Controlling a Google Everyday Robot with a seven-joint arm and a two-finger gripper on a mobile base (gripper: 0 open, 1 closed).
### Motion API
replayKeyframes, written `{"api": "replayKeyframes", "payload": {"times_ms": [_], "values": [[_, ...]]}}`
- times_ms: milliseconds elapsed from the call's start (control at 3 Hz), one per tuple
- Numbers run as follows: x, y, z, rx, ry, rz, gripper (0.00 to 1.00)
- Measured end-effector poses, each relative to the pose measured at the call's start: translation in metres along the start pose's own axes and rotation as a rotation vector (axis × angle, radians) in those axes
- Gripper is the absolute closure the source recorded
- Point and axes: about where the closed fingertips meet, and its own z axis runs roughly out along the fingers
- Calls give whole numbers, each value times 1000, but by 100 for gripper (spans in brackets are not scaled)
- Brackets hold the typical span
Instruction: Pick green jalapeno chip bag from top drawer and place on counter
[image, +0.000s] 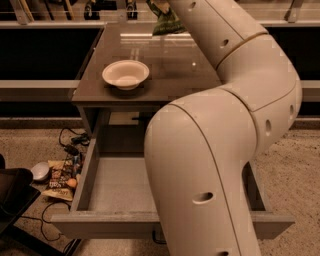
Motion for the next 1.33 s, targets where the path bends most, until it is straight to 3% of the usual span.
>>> {"api": "replayKeyframes", "payload": {"times_ms": [333, 667, 1333], "values": [[22, -4, 24, 1, 29, 109, 100], [23, 3, 39, -15, 26, 153, 100], [4, 50, 93, -119, -7, 212, 97]]}}
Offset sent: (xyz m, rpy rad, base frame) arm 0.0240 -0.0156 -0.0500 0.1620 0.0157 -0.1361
